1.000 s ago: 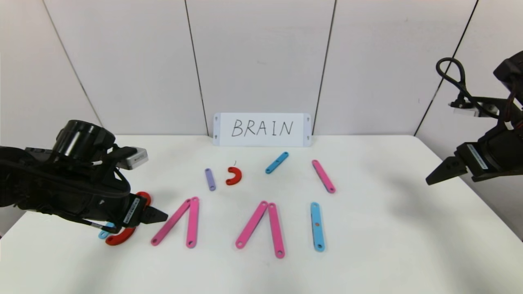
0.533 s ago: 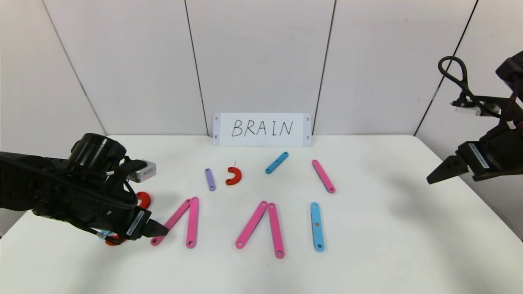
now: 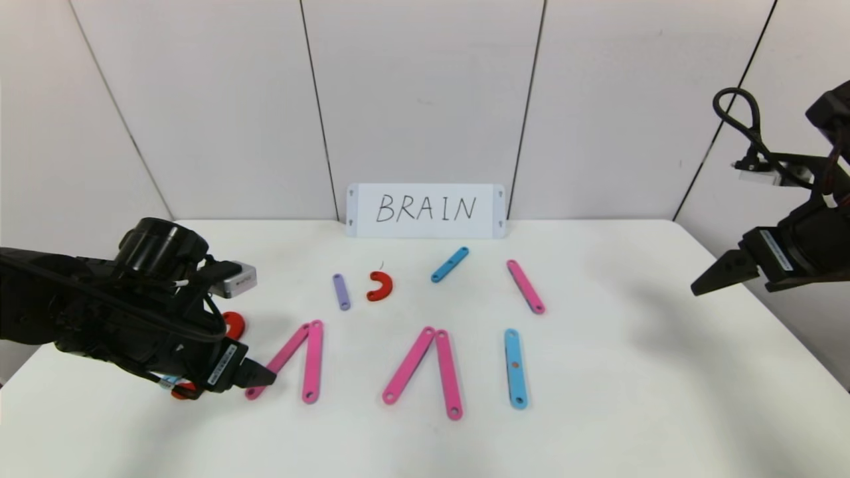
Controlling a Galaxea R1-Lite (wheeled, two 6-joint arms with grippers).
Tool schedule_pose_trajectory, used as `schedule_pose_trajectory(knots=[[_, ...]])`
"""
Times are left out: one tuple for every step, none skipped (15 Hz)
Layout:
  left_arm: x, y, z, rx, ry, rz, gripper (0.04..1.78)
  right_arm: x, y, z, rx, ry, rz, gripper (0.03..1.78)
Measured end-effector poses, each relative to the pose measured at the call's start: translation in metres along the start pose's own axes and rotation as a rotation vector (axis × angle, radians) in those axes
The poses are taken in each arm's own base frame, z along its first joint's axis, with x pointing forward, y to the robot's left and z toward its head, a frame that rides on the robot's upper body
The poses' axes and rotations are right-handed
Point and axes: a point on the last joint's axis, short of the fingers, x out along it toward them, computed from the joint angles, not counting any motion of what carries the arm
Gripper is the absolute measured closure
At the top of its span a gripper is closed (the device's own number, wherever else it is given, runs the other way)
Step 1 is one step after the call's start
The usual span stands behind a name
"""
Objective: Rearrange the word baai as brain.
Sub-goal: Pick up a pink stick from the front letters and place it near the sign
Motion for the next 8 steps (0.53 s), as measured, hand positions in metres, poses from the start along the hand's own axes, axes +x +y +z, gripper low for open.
schedule_pose_trajectory(knots=[[0.0, 0.0, 0.0, 0.001, 0.0, 0.0, 0.09, 0.0, 0.003, 0.002, 0.005, -0.019, 0.021, 0.07], [0.0, 0.0, 0.0, 0.001, 0.0, 0.0, 0.09, 0.001, 0.009, 0.004, 0.006, -0.033, 0.053, 0.07], [0.0, 0.0, 0.0, 0.001, 0.0, 0.0, 0.09, 0.003, 0.016, 0.006, 0.007, -0.035, 0.089, 0.07], [0.0, 0.0, 0.0, 0.001, 0.0, -0.001, 0.09, 0.004, 0.024, 0.007, 0.005, -0.037, 0.117, 0.07], [0.0, 0.0, 0.0, 0.002, -0.001, -0.001, 0.09, 0.006, 0.033, 0.007, 0.004, -0.04, 0.136, 0.07], [0.0, 0.0, 0.0, 0.002, -0.001, -0.002, 0.09, 0.007, 0.037, 0.008, 0.004, -0.042, 0.146, 0.07], [0.0, -0.001, 0.0, 0.002, -0.001, -0.002, 0.09, 0.008, 0.04, 0.008, 0.0, -0.039, 0.15, 0.07], [0.0, -0.001, 0.0, 0.003, -0.002, -0.002, 0.09, 0.009, 0.041, 0.008, -0.003, -0.036, 0.153, 0.07]])
